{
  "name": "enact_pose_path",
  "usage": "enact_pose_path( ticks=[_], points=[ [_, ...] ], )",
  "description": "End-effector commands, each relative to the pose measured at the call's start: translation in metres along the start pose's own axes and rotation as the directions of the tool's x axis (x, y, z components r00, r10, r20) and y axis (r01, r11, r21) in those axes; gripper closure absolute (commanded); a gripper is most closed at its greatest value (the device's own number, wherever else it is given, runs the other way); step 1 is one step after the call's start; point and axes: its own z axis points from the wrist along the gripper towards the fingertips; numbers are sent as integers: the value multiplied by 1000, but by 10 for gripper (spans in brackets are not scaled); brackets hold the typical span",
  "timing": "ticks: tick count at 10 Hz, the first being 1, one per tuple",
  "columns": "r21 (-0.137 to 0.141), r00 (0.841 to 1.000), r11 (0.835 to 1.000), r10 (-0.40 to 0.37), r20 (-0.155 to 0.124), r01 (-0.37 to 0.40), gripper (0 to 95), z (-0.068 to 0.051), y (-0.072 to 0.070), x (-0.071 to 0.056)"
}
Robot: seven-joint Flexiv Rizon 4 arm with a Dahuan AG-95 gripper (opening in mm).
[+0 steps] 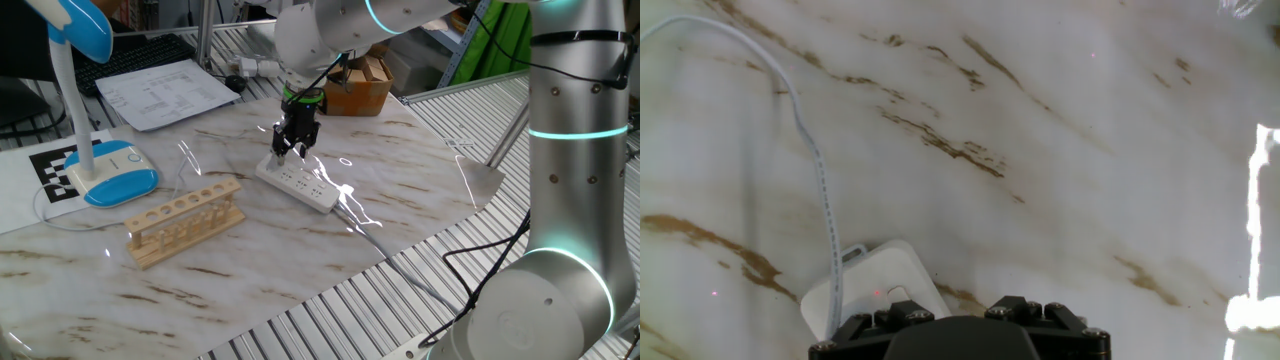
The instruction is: Plug in the power cord of the desk lamp, turn on the socket, and light up the desk lamp
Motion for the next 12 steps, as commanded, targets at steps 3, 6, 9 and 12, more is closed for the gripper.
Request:
enact_pose_path(
  ticks=[3, 6, 9, 12],
  points=[
    [-38, 1000, 999, 5, 2, -5, 380, 37, -1, -1],
    [-29, 1000, 1000, 7, -15, -7, 380, 12, -2, -2],
    [-10, 1000, 1000, 13, -20, -13, 380, -13, -1, 3],
    [-16, 1000, 1000, 22, -17, -22, 380, -15, 0, 5]
  ],
)
